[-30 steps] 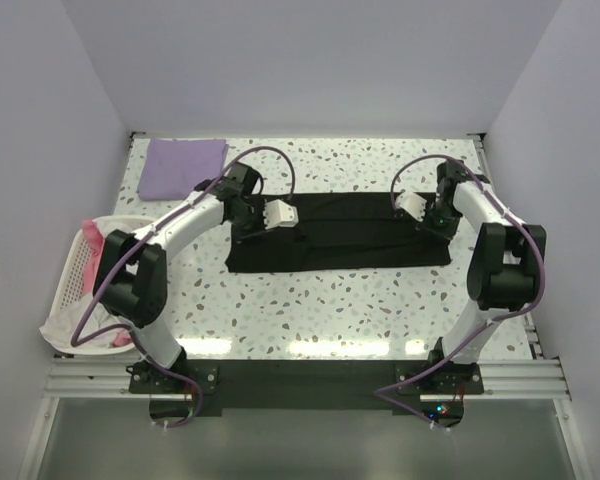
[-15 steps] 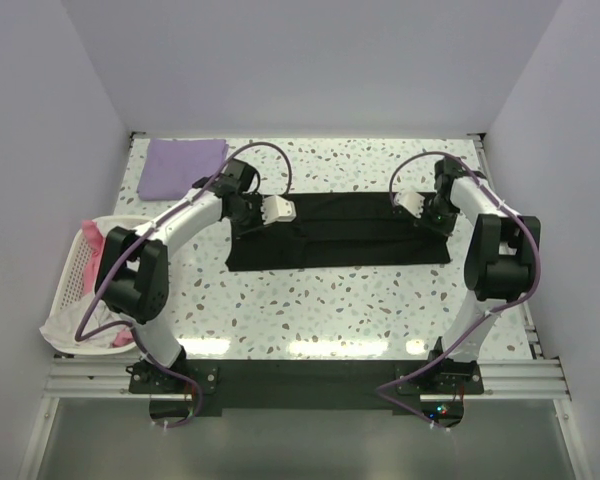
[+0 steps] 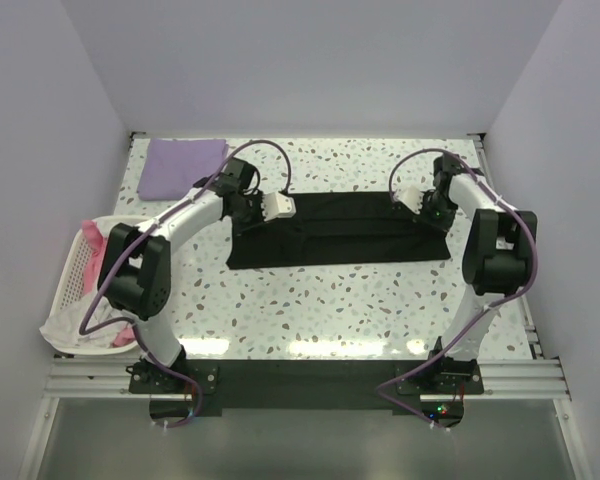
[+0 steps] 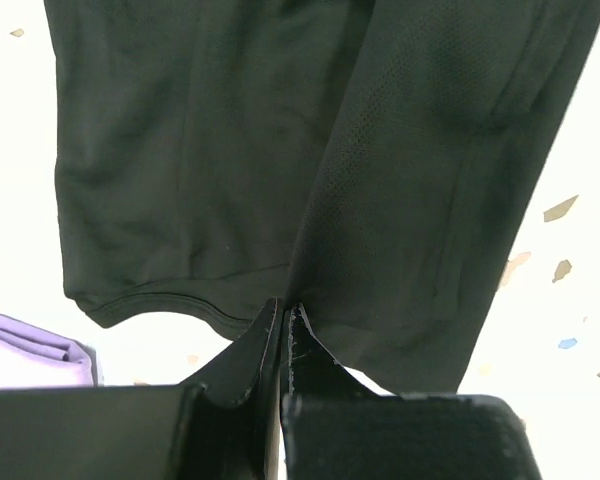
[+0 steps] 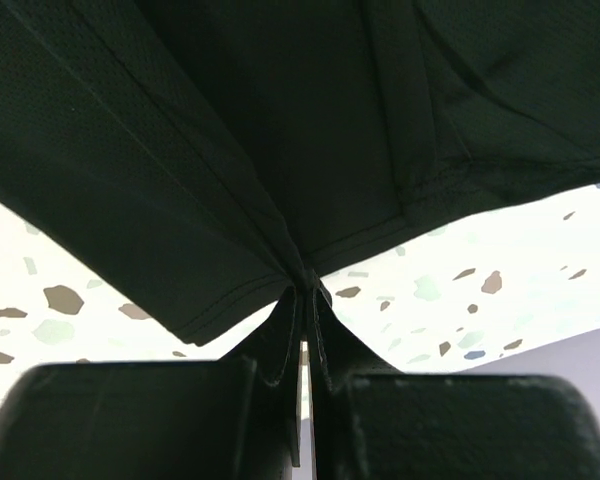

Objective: Fold and stack the t-shirts
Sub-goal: Fold the tshirt

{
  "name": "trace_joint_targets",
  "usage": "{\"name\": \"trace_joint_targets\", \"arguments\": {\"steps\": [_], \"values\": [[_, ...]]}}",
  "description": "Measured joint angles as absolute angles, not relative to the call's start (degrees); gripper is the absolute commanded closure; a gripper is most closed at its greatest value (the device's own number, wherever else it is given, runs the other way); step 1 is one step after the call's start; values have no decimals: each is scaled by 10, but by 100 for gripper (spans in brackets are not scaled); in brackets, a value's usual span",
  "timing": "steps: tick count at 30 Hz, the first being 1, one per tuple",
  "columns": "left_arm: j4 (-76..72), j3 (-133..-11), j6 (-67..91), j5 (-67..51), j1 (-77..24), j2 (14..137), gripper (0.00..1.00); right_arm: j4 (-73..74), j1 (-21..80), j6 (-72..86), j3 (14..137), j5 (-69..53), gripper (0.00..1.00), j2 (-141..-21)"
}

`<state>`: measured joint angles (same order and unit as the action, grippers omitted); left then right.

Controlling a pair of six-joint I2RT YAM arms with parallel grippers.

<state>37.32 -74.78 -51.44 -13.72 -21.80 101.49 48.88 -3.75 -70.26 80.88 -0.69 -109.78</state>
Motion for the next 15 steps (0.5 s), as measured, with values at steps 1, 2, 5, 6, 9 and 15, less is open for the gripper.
{"name": "trace_joint_targets", "arguments": {"steps": [1, 2, 5, 6, 9, 15], "values": [[369, -748, -514, -136, -218, 1018, 100, 487, -37, -701, 809, -6, 95, -1102], [366, -748, -512, -134, -218, 1021, 100, 485, -38, -700, 809, -5, 90, -1104], [358, -748, -505, -127, -218, 1031, 100, 480, -37, -693, 809, 1, 71, -1112], [355, -748, -504, -126, -218, 1035, 100, 478, -37, -689, 809, 4, 70, -1113], [352, -748, -500, -120, -218, 1040, 80, 475, -38, -677, 812, 6, 63, -1113], [352, -743, -465, -116, -209, 1034, 64, 488, -39, -643, 832, 5, 62, -1108]]}}
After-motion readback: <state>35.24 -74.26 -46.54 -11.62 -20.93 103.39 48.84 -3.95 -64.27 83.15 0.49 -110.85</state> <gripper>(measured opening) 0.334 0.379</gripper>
